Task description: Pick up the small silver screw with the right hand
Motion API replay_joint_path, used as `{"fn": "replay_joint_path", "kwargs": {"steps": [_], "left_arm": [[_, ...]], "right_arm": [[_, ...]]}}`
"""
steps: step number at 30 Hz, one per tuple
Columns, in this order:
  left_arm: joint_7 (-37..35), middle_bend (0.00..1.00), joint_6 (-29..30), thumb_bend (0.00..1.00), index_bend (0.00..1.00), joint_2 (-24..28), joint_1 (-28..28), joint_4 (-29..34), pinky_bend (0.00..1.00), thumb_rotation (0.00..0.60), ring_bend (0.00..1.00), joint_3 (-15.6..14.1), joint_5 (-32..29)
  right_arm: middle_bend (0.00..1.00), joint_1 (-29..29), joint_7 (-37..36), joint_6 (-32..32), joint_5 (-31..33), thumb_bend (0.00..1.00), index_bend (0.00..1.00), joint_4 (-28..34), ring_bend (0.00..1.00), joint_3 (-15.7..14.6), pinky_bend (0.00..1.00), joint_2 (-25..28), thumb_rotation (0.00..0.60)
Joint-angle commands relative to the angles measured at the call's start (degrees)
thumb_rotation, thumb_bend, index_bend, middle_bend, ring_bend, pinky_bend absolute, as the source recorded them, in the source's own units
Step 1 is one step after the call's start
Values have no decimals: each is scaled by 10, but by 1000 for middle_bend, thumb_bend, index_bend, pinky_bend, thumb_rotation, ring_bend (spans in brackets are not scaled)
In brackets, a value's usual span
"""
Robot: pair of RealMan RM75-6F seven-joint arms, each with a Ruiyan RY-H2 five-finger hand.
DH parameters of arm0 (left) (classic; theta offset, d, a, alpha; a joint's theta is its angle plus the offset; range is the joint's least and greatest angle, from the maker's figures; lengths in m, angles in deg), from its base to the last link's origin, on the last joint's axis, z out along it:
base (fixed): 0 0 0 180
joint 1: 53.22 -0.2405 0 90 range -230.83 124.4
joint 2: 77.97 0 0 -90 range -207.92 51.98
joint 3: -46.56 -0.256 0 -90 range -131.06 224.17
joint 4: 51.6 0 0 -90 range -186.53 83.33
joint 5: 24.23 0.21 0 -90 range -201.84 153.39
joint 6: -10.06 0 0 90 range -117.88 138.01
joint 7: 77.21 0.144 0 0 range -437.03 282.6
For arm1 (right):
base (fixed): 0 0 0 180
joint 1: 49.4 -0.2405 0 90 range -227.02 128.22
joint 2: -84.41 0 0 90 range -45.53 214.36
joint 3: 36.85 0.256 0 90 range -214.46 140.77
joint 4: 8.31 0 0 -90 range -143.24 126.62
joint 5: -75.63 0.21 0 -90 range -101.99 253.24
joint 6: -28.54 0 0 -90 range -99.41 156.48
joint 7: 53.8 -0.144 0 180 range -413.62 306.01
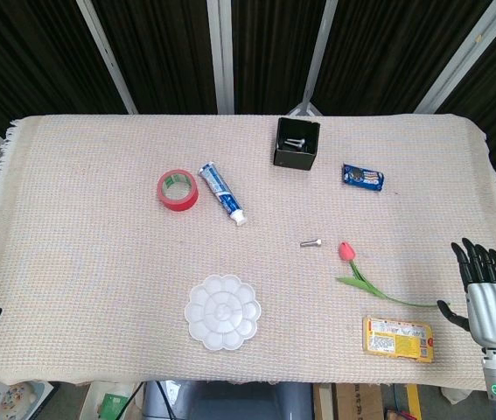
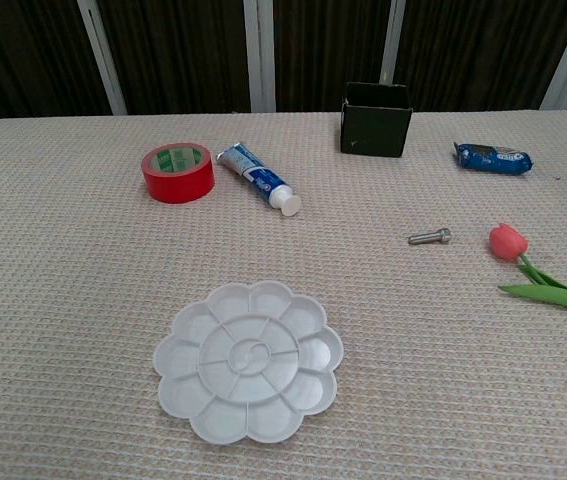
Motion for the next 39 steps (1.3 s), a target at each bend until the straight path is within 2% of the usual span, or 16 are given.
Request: {"fn": "replay_joint_path", "kwargs": {"steps": [1,13,21,25,31,39], "left_arm": [[0,0,0,336,101,0,0,1,0,600,0,0,0],[2,0,10,336,101,-2,-3,2,0,600,0,-2,11],[-5,0,9,336,101,-6,1,0,0,600,0,12,-10],[-3,0,2,336,101,-4,2,-2,0,600,0,5,-3],[5,0,2,336,101,-3,-2,4,0,600,0,0,-2],[12,0,-5,336,101,-8,3,3,0,600,0,4,-7]], "right_arm": [[68,0,1,1,-1,175,66,0,78,0,87,-1,600],[68,6,-2,3,6,176,66,15,78,-3,87,5,600],[68,3,-3,-9,1,176,66,16,78,-10,87,8,600],[68,1,-7,-12,-4,176,69,18,78,-12,87,8,600],[68,-29,-33,-63,2,176,83,28,78,-7,87,16,600],[68,-117,25,-189,65,176,133,90,78,38,87,63,600]]}}
